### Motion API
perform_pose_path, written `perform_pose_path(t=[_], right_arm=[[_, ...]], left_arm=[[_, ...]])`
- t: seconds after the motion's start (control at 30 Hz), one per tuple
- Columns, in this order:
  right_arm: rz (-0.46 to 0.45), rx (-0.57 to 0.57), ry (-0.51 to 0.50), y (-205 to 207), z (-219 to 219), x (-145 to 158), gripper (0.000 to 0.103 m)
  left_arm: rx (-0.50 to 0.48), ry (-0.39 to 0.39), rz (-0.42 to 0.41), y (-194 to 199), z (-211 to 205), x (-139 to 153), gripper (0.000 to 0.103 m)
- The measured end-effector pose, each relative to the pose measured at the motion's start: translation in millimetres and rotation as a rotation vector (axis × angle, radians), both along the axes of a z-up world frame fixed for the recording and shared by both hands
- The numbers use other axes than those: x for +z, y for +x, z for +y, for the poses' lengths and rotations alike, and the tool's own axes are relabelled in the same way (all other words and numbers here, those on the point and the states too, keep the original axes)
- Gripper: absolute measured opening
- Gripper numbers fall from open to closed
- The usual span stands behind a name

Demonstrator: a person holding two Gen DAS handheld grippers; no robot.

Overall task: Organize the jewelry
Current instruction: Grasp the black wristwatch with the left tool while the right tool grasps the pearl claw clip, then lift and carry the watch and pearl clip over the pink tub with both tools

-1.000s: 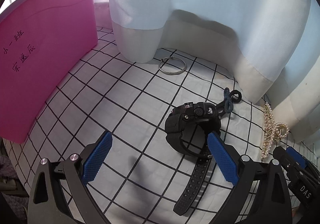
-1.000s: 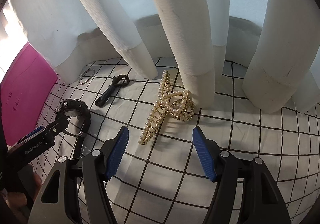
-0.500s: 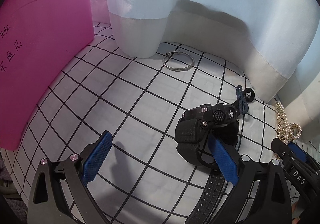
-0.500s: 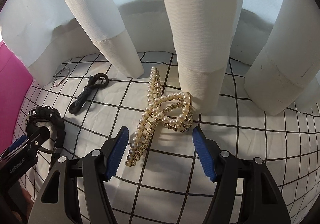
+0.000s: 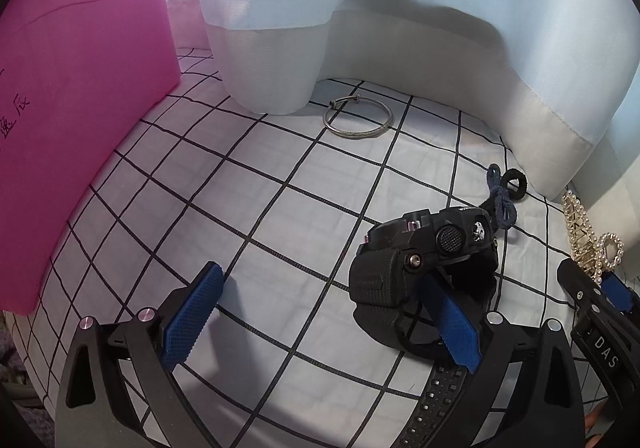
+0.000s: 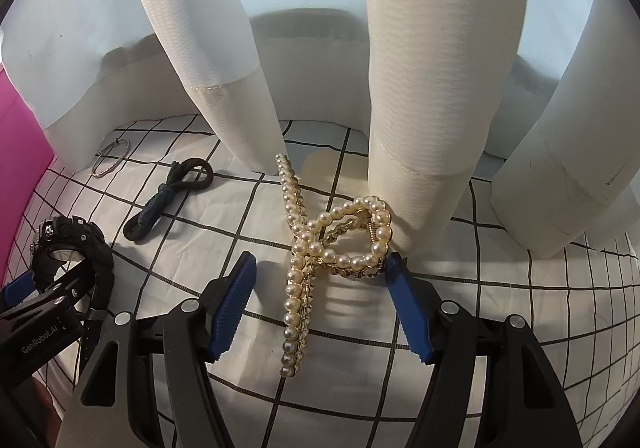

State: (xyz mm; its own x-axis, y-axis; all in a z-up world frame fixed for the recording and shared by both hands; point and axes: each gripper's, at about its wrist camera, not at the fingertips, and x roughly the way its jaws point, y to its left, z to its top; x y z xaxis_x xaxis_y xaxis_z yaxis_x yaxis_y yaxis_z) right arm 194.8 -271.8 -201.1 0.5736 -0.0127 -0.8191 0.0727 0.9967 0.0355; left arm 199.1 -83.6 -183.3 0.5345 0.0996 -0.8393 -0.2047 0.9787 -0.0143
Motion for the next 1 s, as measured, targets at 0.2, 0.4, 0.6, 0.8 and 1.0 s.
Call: perform_pose_path(t=[0.2,0.4,0.6,0.8,1.0], right_arm=[[-0.019,0.005,0.002,-5,2,-3,0.063],[-0.029,0.011,0.003,-16,-1,-2,0.063],[-0.044,0.012,0.021,-25,-9,2,0.051],[-0.046,0.036,0.037,-32,-10,5,0.042],[-0.052,0.050,0.074,-38,-16,8,0.042]], left_arm=[[0.013,-0.001,0.001,-3,1,0,0.096],[0.024,-0.002,0.005,-6,0,2,0.093],[-0.015,-0.003,-0.012,-11,-9,6,0.073],[-0.028,-0.021,-0.024,-16,-14,10,0.050],[-0.028,-0.039,-0.033,-19,-15,12,0.037]])
